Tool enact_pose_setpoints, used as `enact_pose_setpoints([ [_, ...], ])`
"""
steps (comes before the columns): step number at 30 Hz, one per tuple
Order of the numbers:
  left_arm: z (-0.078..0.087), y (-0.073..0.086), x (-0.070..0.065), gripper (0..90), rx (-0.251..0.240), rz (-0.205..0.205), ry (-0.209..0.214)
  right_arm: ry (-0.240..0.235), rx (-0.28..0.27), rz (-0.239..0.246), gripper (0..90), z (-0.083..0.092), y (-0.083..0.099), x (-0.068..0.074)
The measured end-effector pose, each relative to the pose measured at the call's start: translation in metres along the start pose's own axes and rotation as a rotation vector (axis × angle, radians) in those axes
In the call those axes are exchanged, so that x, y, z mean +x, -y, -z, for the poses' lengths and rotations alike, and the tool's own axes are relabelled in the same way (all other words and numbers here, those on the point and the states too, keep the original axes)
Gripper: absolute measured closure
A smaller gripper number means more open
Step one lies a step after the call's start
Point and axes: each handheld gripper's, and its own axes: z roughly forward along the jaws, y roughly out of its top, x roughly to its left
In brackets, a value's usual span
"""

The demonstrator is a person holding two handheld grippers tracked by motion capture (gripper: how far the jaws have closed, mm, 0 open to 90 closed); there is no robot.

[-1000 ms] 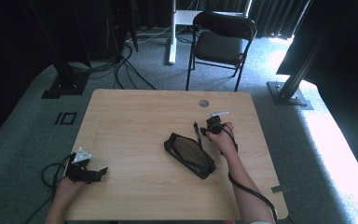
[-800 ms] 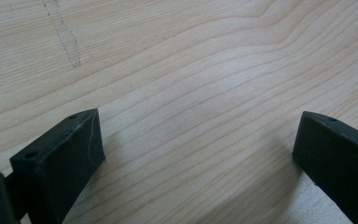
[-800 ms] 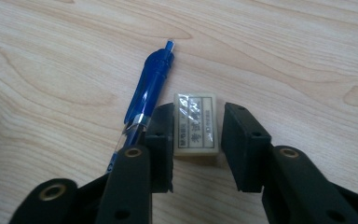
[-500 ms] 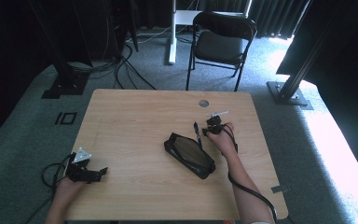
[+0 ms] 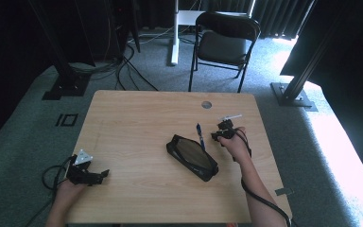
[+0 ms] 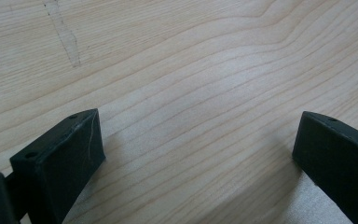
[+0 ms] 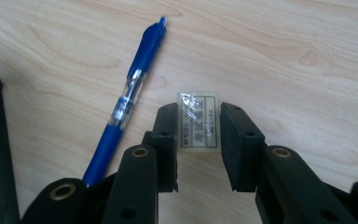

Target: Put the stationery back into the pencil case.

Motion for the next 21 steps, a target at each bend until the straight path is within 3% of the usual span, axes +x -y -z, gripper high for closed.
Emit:
enact_pose_setpoints([
  [10,0.000,0.000,0.000,2.1,0.001,0.001,-0.001,-0.020,-0.021,0.029,68.3,0.019,0.005,0.002],
  [15,0.000,0.000,0.000,2.1,0.001,0.001,-0.002,-0.055,-0.048,0.059,68.2,0.035,0.003,0.011],
  [16,0.000,0.000,0.000,2.1,0.001,0.001,-0.001,-0.082,-0.066,0.059,68.3,0.041,0.001,0.014],
  [21,0.000,0.000,0.000,2.1,0.001,0.001,-0.001,-0.106,-0.099,0.099,68.3,0.057,-0.004,0.027],
])
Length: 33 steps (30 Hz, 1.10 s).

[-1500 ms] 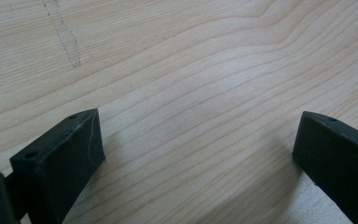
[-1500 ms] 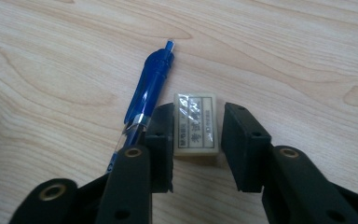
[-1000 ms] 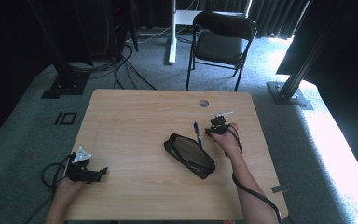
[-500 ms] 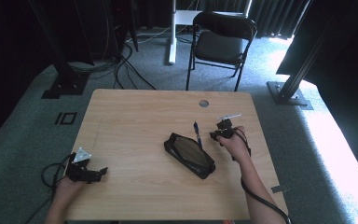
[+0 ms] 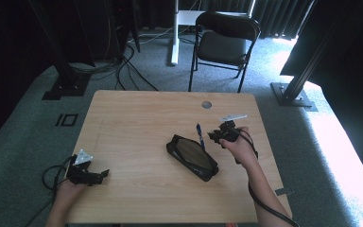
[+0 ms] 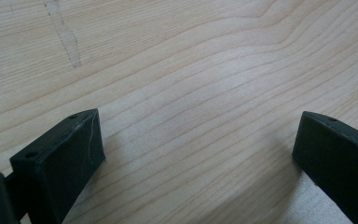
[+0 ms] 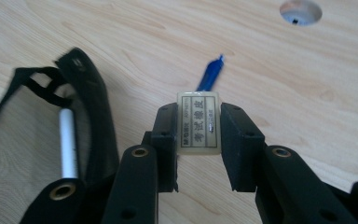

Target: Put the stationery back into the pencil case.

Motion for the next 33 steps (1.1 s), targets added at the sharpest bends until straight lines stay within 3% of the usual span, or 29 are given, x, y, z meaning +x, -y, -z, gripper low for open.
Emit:
enact_pose_setpoints([
  [11,0.000,0.000,0.000,2.1,0.000,0.000,0.000,-0.045,-0.027,0.067,68.3,0.017,-0.009,0.021],
  [20,0.000,0.000,0.000,2.1,-0.001,0.001,0.000,-0.102,-0.051,0.131,68.2,0.025,-0.015,0.047],
  [25,0.000,0.000,0.000,2.1,-0.001,0.000,-0.001,-0.130,-0.040,0.152,68.3,0.022,-0.016,0.057],
  [33,0.000,0.000,0.000,2.1,-0.001,0.000,0.000,-0.161,0.025,0.190,68.2,0.011,-0.015,0.073],
])
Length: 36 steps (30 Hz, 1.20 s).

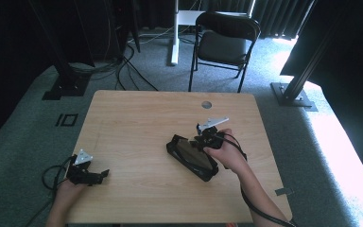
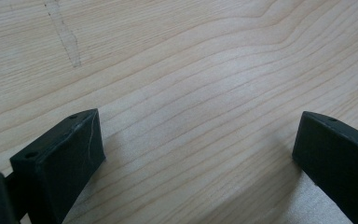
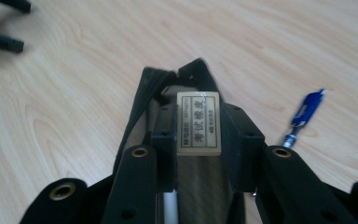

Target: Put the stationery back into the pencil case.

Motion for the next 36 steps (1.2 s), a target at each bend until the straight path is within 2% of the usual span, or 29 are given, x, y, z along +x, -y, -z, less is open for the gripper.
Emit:
enact_pose_setpoints([
  [16,0.000,0.000,0.000,2.1,0.001,0.000,0.001,-0.007,0.120,0.036,68.2,-0.037,0.001,0.011],
  [33,0.000,0.000,0.000,2.1,0.001,0.000,0.000,0.027,0.233,0.057,68.2,-0.066,0.003,0.013],
  [36,0.000,0.000,0.000,2.1,0.000,0.001,0.000,0.014,0.246,0.055,68.1,-0.068,0.002,0.014],
])
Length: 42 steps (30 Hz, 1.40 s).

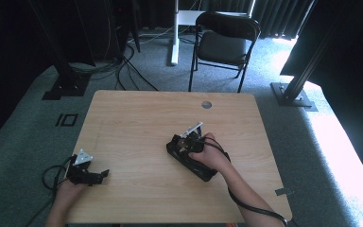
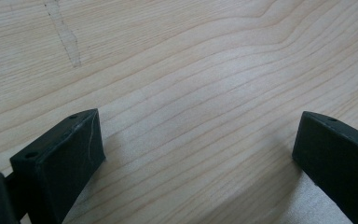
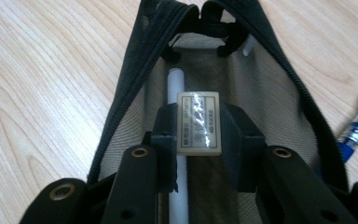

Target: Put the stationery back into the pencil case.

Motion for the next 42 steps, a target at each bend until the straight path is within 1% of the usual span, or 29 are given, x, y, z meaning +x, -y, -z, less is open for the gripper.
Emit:
enact_pose_setpoints([
  [3,0.000,0.000,0.000,2.1,0.000,0.000,0.000,-0.006,0.013,0.011,67.1,-0.002,-0.001,0.001],
  [4,0.000,0.000,0.000,2.1,0.001,0.000,0.000,-0.009,0.027,0.020,65.5,-0.003,-0.001,0.001],
  [7,0.000,0.000,0.000,2.1,0.000,0.000,0.000,-0.019,0.029,0.020,61.9,-0.004,-0.001,0.002],
  [10,0.000,0.000,0.000,2.1,0.001,-0.001,0.000,-0.017,0.018,0.020,61.6,0.000,0.000,0.001],
  [11,0.000,0.000,0.000,2.1,0.000,-0.001,0.000,-0.017,0.007,0.021,61.7,0.002,0.000,0.001],
  [13,0.000,0.000,0.000,2.1,0.001,0.000,0.000,-0.033,-0.018,0.012,62.1,0.009,0.000,0.000],
  [19,0.000,0.000,0.000,2.1,0.000,0.000,0.000,-0.066,-0.153,-0.022,62.9,0.041,-0.001,-0.005],
  [20,0.000,0.000,0.000,2.1,0.000,0.001,0.000,-0.059,-0.179,-0.027,62.9,0.045,-0.001,-0.007],
  [23,0.000,0.000,0.000,2.1,0.000,0.000,0.000,-0.031,-0.222,-0.040,62.9,0.055,0.000,-0.015],
  [24,0.000,0.000,0.000,2.1,0.001,0.000,0.000,-0.033,-0.236,-0.050,62.8,0.058,0.001,-0.018],
  [27,0.000,0.000,0.000,2.1,0.001,-0.001,0.000,-0.006,-0.261,-0.070,61.8,0.061,0.004,-0.027],
  [28,0.000,0.000,0.000,2.1,0.001,0.000,0.000,0.001,-0.273,-0.084,61.7,0.062,0.005,-0.031],
  [30,0.000,0.000,0.000,2.1,0.001,-0.001,0.000,0.031,-0.280,-0.103,61.8,0.062,0.008,-0.038],
  [32,0.000,0.000,0.000,2.1,0.000,0.000,0.000,0.048,-0.293,-0.131,61.8,0.060,0.010,-0.046],
  [35,0.000,0.000,0.000,2.1,0.001,0.000,0.000,0.080,-0.285,-0.164,61.7,0.052,0.014,-0.057],
  [38,0.000,0.000,0.000,2.1,0.001,0.000,0.000,0.094,-0.282,-0.187,61.5,0.043,0.017,-0.066],
  [39,0.000,0.000,0.000,2.1,0.001,0.000,0.000,0.094,-0.282,-0.187,61.5,0.043,0.017,-0.066],
  [41,0.000,0.000,0.000,2.1,0.001,0.000,0.000,0.113,-0.275,-0.212,61.1,0.033,0.019,-0.075],
  [42,0.000,0.000,0.000,2.1,0.001,-0.001,0.000,0.118,-0.275,-0.219,61.1,0.031,0.020,-0.077],
])
